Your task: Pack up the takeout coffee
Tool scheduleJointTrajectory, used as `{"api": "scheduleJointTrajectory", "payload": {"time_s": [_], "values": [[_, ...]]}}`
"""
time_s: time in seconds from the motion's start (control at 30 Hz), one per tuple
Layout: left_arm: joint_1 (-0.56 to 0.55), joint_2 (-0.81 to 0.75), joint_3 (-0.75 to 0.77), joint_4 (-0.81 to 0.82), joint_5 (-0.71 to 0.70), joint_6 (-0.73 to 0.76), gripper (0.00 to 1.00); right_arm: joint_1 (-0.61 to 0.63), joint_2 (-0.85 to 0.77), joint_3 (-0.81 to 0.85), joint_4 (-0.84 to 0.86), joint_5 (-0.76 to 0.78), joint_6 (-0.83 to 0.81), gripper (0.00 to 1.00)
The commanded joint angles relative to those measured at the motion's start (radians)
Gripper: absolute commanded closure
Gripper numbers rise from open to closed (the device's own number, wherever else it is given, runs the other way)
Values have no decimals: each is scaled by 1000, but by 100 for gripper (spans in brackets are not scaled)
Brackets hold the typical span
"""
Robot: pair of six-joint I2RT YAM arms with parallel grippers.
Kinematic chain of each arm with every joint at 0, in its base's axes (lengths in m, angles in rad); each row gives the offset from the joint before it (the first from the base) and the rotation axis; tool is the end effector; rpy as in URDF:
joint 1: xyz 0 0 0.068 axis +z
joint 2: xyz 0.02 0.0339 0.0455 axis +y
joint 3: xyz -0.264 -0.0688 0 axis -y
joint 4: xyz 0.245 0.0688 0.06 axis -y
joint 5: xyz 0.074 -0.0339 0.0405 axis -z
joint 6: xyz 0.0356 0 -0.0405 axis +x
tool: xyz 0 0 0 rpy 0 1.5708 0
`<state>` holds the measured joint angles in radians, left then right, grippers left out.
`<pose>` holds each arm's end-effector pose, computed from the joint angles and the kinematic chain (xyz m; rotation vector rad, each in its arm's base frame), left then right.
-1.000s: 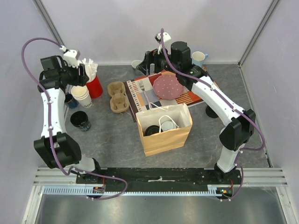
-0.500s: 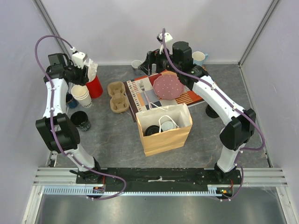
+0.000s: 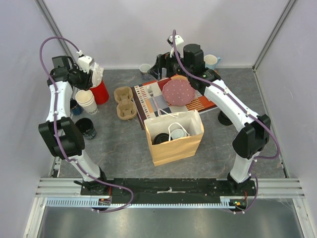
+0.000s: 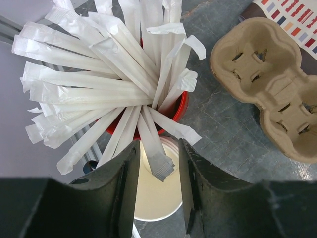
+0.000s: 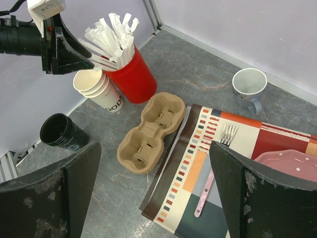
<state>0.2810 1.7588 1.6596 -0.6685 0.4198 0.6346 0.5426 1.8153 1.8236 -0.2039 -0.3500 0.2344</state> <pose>0.3842 0.0958 0.3343 0.5957 2.1778 -0.0077 0.3652 0.2344 0.4108 -0.5401 1.7565 0.8634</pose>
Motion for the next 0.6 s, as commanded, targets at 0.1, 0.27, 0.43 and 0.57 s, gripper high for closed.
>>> {"api": "scheduleJointTrajectory", "payload": {"time_s": [0.1,0.27,0.43,0.57], "values": [[1,13,61,-16,16,54,92,-4,-7,23,21,-26,9,2],[3,-10,140,-65,20,40,98,-7,-19,20,15,-27,3,2],[0,-74,281,-121,50,-1,98,-7,-28,26,15,-66,-20,2],[-9,-131,301,-178,89,7,98,-7,-30,28,18,-107,-40,2]]}}
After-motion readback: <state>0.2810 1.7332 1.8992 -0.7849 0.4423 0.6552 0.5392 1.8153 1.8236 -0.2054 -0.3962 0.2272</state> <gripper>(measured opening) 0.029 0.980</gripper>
